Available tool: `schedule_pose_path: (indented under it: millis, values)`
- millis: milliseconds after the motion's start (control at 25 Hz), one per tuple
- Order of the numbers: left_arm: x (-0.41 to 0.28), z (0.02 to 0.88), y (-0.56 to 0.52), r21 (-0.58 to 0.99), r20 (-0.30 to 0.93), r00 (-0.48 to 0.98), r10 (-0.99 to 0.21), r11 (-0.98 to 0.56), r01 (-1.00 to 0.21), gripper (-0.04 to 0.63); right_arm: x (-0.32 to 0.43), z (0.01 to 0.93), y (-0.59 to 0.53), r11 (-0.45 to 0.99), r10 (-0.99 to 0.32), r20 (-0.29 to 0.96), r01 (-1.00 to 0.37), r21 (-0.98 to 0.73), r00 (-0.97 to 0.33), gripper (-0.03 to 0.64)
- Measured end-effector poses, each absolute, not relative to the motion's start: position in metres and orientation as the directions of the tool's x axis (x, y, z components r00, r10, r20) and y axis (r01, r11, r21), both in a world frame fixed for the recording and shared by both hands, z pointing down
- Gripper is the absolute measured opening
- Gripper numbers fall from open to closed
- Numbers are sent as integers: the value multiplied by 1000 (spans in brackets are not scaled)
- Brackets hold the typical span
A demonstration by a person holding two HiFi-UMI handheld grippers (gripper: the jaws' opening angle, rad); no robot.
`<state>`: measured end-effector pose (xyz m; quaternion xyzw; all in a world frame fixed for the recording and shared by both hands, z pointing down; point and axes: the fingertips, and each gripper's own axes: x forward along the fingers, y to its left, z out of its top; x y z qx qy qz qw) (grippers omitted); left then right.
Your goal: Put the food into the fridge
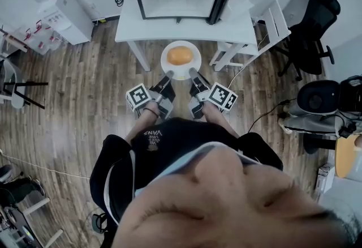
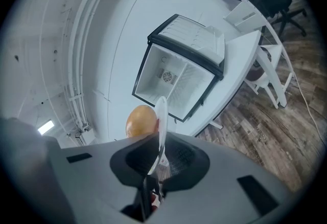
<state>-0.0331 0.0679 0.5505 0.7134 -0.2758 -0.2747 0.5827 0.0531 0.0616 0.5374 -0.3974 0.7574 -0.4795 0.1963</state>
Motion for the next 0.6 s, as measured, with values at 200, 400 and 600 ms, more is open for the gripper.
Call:
schedule_pose_path:
  millis: [200, 400, 600]
  values:
    - [-43, 547, 43, 984, -84, 696, -713, -170, -56, 25, 43, 534, 37, 223, -794, 85, -419, -880, -602, 23]
    - [-52, 545, 18, 985, -76, 700, -710, -161, -56, 25, 34, 532, 12, 219, -798, 88, -422, -880, -596, 23]
    - [-57, 545, -4, 987, -74, 712, -699, -152, -46, 25, 29, 530, -9, 211, -808, 90, -428, -879, -583, 23]
